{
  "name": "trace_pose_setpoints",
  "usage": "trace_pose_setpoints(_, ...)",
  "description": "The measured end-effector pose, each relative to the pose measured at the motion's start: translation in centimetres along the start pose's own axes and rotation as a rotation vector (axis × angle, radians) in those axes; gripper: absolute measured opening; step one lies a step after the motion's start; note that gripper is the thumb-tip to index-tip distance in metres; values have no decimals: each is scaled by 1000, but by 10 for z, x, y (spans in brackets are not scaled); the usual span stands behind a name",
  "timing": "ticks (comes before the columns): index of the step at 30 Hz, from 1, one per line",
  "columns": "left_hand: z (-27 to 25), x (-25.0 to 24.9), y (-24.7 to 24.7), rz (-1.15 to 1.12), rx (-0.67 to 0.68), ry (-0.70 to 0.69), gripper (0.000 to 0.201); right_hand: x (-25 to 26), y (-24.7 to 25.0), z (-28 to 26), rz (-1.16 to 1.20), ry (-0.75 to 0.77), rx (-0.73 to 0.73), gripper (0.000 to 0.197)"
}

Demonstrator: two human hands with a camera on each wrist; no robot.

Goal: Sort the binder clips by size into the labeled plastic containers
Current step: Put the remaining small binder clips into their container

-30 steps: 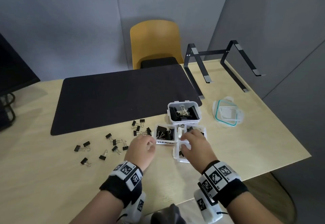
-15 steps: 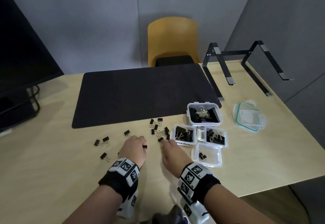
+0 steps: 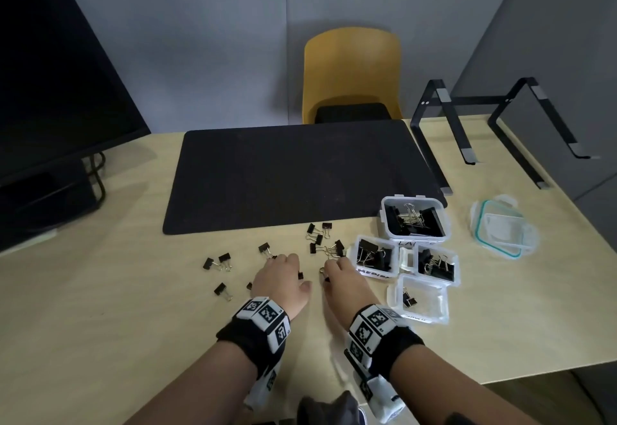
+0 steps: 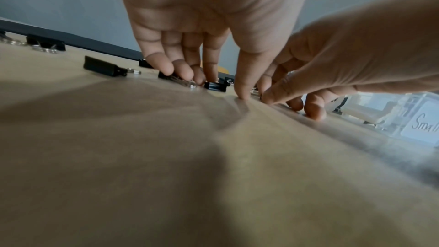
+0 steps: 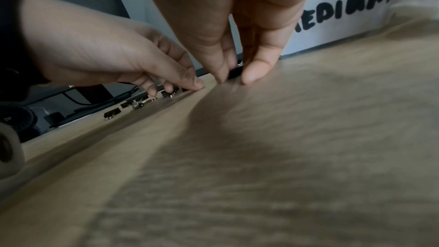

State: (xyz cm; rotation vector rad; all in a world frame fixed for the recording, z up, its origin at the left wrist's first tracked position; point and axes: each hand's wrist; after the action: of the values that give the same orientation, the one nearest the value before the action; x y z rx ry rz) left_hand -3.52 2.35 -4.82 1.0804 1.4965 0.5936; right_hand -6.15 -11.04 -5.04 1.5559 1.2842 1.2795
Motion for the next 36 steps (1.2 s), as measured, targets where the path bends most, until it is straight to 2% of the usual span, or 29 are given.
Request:
trace_pose_setpoints(4,3,-4,0,3,-19,-10,21,0,3,-2,-14,-22,21,25)
trace_pose_setpoints(7,3,-7,-1,-22,2,-25,22,-2,8,-9,-4,-39,7,27)
trace_pose_setpoints(13,2,-17,-8,-91,14,-47,25,-17,29,-28,58,-29,-81,24)
trace_pose_setpoints(17,-3,-30,-13,-162,-20,-79,20,-43,52,-40,87,-103,-151,26)
trace_pose_setpoints(20,-9,-44,-13,-197,-64,-129,18,-72,63,-50,131,-222,-195,24)
trace_pose_setpoints(23,-13,-57,-12,-255,-107,-184,19,-101,67,-59,100,-277,-191,19)
trace_pose_setpoints(25,-14,-66,-14,-315,-101,-238,18,-115,65,-64,52,-254,-172,15)
trace_pose_setpoints(28,-15,-83,-17,-367,-52,-362,19,-128,62,-70,0,-196,-124,19)
trace_pose_setpoints(36,-16,-119,-36,-394,94,-562,21,-143,50,-70,165,-160,-180,23)
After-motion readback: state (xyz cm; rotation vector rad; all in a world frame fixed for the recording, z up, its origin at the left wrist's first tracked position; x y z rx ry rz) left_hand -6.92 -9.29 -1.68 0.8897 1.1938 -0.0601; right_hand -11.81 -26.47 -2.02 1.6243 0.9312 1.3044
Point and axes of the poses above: each hand's wrist, its own z-axis towards the middle knuckle, its own y-axis out of the back of the hand, x = y × z, and after that the axes turned 13 degrees about -z, right-handed
